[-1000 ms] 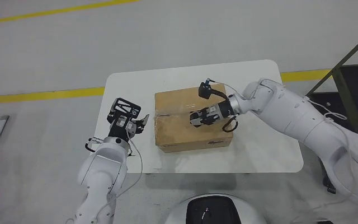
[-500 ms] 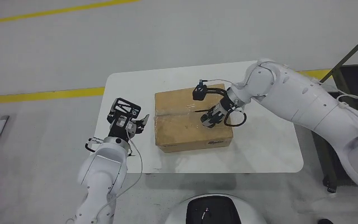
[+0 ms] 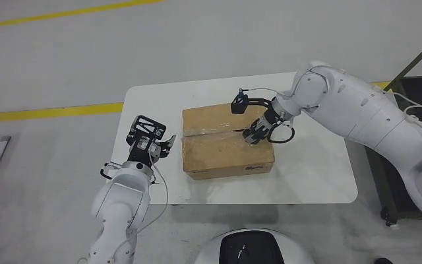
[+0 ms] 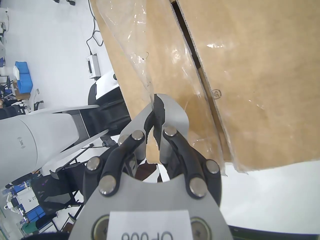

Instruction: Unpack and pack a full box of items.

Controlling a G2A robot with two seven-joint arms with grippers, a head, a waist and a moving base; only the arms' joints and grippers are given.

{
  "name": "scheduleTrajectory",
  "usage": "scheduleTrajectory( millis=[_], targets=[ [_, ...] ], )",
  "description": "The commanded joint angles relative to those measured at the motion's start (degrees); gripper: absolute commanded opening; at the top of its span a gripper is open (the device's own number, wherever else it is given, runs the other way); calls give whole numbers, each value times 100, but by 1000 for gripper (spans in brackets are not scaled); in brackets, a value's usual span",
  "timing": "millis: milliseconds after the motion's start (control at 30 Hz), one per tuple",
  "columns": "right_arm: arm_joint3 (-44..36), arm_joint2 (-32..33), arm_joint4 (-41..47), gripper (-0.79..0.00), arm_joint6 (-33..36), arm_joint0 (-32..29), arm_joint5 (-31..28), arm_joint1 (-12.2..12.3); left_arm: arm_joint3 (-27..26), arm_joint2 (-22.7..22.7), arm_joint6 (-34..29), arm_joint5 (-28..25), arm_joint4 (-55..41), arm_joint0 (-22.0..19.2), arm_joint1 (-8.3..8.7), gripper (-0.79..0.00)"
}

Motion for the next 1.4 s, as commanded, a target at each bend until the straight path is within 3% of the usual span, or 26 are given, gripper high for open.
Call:
scheduleTrajectory(
  millis=[0, 1267, 1300, 1367],
  targets=[
    [-1, 0, 0, -785, 0, 0, 0, 0, 0, 0, 0, 0, 0, 0, 0, 0],
    [-1, 0, 0, -785, 0, 0, 0, 0, 0, 0, 0, 0, 0, 0, 0, 0],
    [-37, 6, -2, 0, -35, -19, -13, -1, 0, 0, 0, 0, 0, 0, 0, 0],
    [-130, 35, -146, 0, -167, -70, -20, 11, 0, 0, 0, 0, 0, 0, 0, 0]
  ],
)
